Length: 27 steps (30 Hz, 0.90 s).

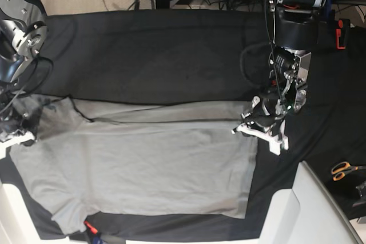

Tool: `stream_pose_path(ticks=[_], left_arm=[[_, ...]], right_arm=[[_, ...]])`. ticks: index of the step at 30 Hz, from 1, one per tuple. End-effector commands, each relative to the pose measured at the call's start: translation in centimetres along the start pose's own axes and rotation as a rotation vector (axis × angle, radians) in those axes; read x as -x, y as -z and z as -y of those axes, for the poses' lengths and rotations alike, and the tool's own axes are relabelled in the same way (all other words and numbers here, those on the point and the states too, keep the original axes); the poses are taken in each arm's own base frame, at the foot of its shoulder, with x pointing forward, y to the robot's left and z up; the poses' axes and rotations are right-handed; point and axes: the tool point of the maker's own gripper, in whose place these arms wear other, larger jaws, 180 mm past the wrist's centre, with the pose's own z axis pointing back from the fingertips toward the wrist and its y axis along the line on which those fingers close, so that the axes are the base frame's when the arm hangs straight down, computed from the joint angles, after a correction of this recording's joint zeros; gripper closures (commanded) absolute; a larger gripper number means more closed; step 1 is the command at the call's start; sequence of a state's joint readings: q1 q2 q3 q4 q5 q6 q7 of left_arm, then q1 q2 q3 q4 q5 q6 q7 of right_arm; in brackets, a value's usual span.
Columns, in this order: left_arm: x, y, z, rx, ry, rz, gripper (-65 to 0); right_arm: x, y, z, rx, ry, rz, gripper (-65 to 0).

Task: Fold the T-shirt properly
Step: 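Lift the shoulders with both grippers and fold them toward the hem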

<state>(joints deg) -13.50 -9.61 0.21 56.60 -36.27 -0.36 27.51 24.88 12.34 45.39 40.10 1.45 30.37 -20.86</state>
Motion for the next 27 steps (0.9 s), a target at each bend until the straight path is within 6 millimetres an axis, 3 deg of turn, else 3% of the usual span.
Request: stream_pose_path(ticks=[1,3,16,27], left_arm=[[-2.4,0.1,1.7,0.036,0.026,0.061,0.0],[-2.3,0.3,2.4,0.046,0.056,0.072,0.0],[-2.0,1.1,1.8,0.025,0.037,0.091,0.0],[-4.5,1.1,2.5,0.037,0.04,0.148,0.0]], right_arm=[[-3.4,-0.4,0.7,0.026,0.011,0.086,-0.2],[-3.3,-0.4,1.1,0.049,0.025,0.086,-0.2],[-3.4,-0.4,1.2,0.053,0.029,0.088,-0.2],[-3.9,-0.5,1.2,0.053,0.027,0.12,0.0]])
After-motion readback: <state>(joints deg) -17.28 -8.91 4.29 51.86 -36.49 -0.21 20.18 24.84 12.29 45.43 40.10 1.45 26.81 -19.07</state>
